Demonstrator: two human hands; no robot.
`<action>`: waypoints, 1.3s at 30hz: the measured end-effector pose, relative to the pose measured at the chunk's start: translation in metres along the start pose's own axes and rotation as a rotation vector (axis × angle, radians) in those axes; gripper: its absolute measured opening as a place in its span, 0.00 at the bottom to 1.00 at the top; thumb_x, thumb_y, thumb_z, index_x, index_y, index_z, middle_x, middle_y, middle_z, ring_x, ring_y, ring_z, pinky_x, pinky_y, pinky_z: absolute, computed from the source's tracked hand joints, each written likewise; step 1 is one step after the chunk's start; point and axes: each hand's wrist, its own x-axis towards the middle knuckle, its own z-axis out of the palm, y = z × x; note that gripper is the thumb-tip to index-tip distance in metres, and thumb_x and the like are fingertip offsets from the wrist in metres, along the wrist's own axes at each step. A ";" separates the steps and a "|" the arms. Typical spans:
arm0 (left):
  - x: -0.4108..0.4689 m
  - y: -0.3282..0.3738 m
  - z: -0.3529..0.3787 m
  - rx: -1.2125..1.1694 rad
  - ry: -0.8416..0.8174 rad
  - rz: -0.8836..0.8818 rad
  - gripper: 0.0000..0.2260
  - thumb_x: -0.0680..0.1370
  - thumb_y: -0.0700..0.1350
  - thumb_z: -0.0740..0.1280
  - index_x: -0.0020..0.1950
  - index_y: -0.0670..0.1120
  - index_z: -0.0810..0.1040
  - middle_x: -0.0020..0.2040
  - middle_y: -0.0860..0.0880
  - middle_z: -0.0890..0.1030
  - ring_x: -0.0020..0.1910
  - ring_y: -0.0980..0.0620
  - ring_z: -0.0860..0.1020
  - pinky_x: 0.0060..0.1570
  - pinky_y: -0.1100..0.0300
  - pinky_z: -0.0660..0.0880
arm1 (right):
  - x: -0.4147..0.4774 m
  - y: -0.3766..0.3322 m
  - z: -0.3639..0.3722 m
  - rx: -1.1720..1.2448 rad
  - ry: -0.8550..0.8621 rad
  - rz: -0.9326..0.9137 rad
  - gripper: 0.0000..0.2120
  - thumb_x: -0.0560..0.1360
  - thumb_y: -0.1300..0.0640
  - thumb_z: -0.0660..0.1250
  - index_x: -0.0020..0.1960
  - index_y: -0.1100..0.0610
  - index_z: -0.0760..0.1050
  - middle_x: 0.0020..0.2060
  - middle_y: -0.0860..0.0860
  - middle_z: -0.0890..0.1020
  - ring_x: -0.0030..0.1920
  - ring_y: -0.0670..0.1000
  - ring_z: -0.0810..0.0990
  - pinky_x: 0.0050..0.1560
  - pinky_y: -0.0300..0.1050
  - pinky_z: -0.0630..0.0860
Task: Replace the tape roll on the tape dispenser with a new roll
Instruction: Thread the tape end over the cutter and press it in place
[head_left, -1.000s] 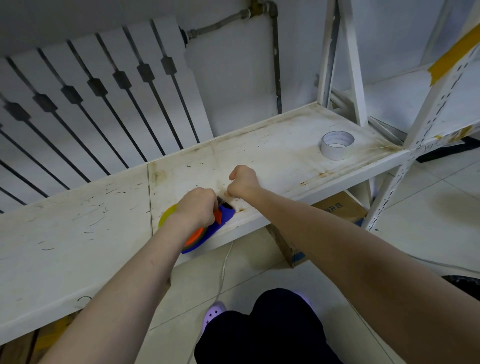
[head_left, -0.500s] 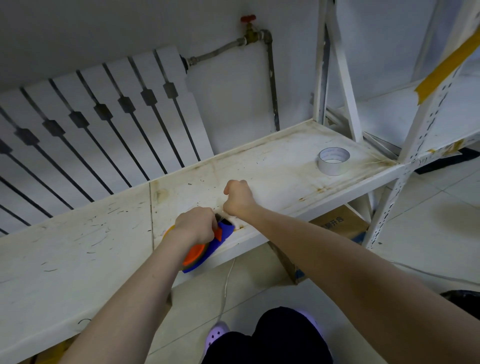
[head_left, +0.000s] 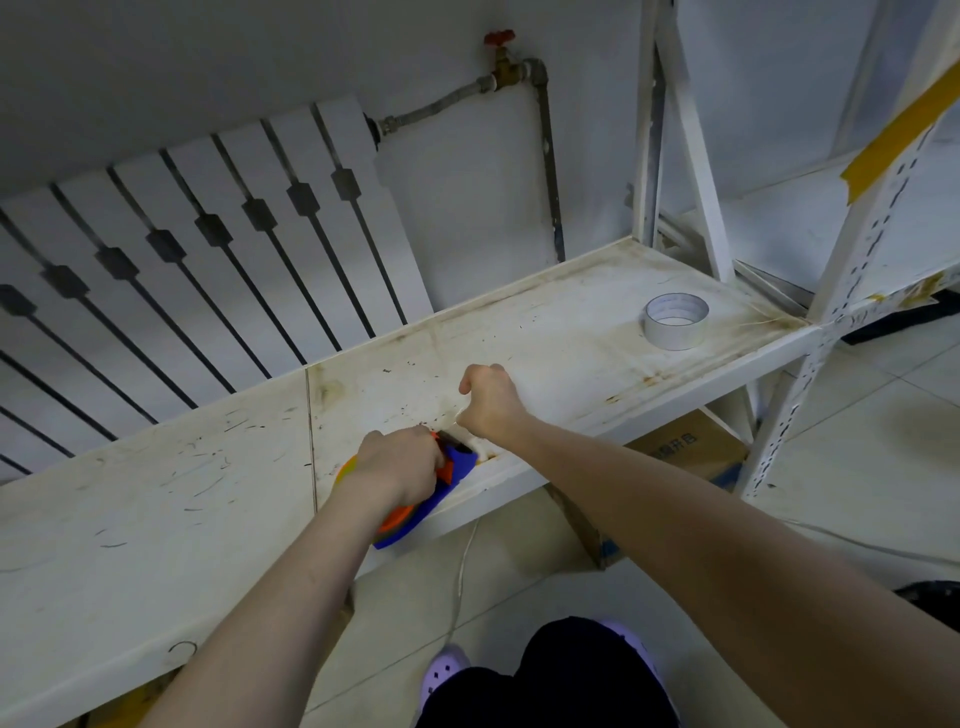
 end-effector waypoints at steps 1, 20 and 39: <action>0.000 0.001 -0.001 0.004 -0.005 -0.001 0.16 0.74 0.39 0.57 0.52 0.52 0.81 0.50 0.51 0.71 0.48 0.50 0.71 0.50 0.55 0.62 | 0.001 -0.001 0.000 -0.004 -0.007 0.002 0.18 0.69 0.71 0.67 0.57 0.60 0.73 0.60 0.58 0.70 0.44 0.52 0.72 0.41 0.41 0.75; 0.010 0.023 -0.006 -0.044 0.118 -0.127 0.26 0.64 0.65 0.70 0.51 0.49 0.72 0.47 0.50 0.73 0.50 0.48 0.74 0.54 0.51 0.68 | -0.014 0.018 -0.025 0.025 -0.024 0.043 0.23 0.68 0.65 0.73 0.60 0.58 0.72 0.61 0.57 0.71 0.42 0.52 0.75 0.32 0.36 0.71; -0.026 0.023 -0.009 -0.475 0.597 -0.114 0.24 0.60 0.59 0.74 0.47 0.52 0.69 0.40 0.55 0.75 0.39 0.49 0.76 0.41 0.56 0.73 | -0.076 -0.031 -0.091 0.211 0.209 -0.222 0.12 0.73 0.63 0.68 0.56 0.57 0.74 0.47 0.48 0.75 0.46 0.47 0.76 0.53 0.43 0.79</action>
